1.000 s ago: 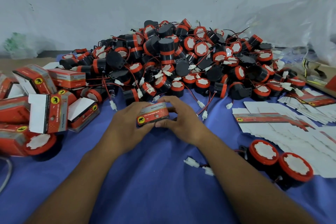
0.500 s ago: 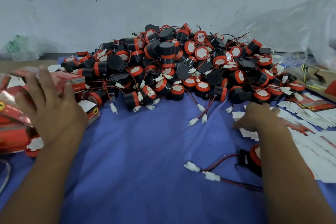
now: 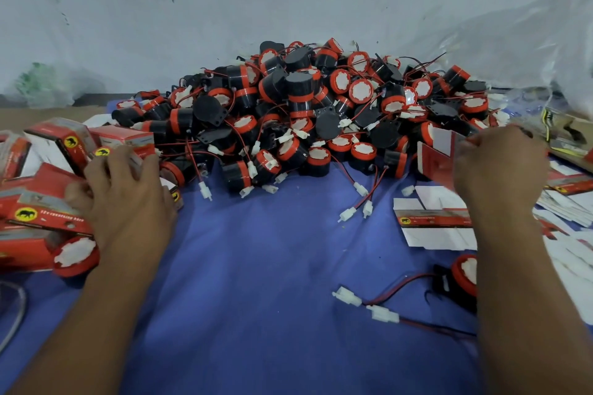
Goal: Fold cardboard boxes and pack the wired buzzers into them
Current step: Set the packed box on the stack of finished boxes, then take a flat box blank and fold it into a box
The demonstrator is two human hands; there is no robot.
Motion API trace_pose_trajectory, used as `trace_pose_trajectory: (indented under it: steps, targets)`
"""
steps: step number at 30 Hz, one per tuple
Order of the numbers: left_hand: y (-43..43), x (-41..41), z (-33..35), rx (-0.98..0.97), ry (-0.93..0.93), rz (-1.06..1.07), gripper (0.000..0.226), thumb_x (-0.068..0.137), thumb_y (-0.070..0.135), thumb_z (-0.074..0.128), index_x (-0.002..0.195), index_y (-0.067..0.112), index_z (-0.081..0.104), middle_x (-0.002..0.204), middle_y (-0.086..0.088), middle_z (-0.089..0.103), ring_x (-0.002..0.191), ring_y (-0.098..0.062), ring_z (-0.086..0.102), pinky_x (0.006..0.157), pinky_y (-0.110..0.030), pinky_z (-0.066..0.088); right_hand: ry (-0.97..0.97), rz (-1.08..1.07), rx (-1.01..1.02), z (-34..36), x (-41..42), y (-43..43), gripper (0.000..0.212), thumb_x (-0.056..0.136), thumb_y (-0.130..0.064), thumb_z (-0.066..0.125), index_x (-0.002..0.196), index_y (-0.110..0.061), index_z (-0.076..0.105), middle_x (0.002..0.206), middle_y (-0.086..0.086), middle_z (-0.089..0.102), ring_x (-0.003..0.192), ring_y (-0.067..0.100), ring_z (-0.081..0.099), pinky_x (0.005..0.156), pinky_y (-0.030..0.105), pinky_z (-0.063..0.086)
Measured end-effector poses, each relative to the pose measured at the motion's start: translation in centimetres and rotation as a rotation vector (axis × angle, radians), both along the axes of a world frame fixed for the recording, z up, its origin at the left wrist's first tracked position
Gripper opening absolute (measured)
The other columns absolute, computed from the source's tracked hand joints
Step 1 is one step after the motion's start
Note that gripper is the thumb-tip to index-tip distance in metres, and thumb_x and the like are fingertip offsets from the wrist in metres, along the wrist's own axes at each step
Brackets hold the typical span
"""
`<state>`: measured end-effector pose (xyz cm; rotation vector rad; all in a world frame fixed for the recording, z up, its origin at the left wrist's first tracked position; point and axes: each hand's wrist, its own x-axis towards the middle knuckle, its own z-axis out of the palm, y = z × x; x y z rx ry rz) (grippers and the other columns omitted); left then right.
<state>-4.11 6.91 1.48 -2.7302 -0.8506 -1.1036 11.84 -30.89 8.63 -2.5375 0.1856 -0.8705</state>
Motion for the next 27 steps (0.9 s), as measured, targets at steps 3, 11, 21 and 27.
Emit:
trace_pose_trajectory:
  steps: [3, 11, 21, 27]
  targets:
    - [0.1, 0.0, -0.3, 0.01, 0.04, -0.003, 0.063, 0.071, 0.001, 0.075, 0.129, 0.001, 0.052, 0.143, -0.024, 0.035, 0.131, -0.046, 0.028, 0.098, -0.068, 0.03, -0.126, 0.088, -0.014, 0.2, -0.1, 0.4, 0.023, 0.094, -0.008, 0.051, 0.078, -0.003, 0.066, 0.065, 0.015, 0.053, 0.062, 0.03, 0.046, 0.053, 0.03, 0.021]
    - [-0.5, 1.2, -0.8, -0.011, 0.08, 0.053, 0.076, 0.088, 0.019, 0.047, 0.153, 0.0, 0.014, 0.162, -0.026, 0.003, 0.15, -0.04, -0.001, 0.111, -0.071, 0.002, -0.319, 0.41, -0.037, -1.1, -0.6, 2.9, 0.021, 0.097, -0.002, 0.048, 0.103, 0.002, 0.067, 0.101, 0.023, 0.064, 0.088, 0.04, 0.056, 0.073, 0.041, 0.04]
    - [-7.4, 1.7, -0.3, -0.002, -0.046, -0.44, 0.07, 0.091, 0.04, 0.048, 0.148, 0.002, 0.035, 0.162, -0.018, 0.017, 0.149, -0.038, 0.016, 0.116, -0.06, 0.018, 0.019, 0.867, 0.697, -4.8, -1.4, 7.7, 0.013, 0.1, -0.022, 0.059, 0.101, -0.024, 0.071, 0.098, -0.007, 0.074, 0.093, 0.012, 0.068, 0.084, 0.034, 0.054]
    - [-12.4, 1.4, -1.3, -0.246, 0.065, -0.817, 0.083, 0.086, 0.062, 0.054, 0.153, 0.024, 0.023, 0.164, -0.002, 0.013, 0.151, -0.021, 0.014, 0.12, -0.039, 0.019, 0.354, 1.071, 0.816, -6.1, -2.2, 9.5, 0.008, 0.092, -0.028, 0.071, 0.097, -0.023, 0.075, 0.096, 0.008, 0.075, 0.093, 0.023, 0.069, 0.088, 0.046, 0.056]
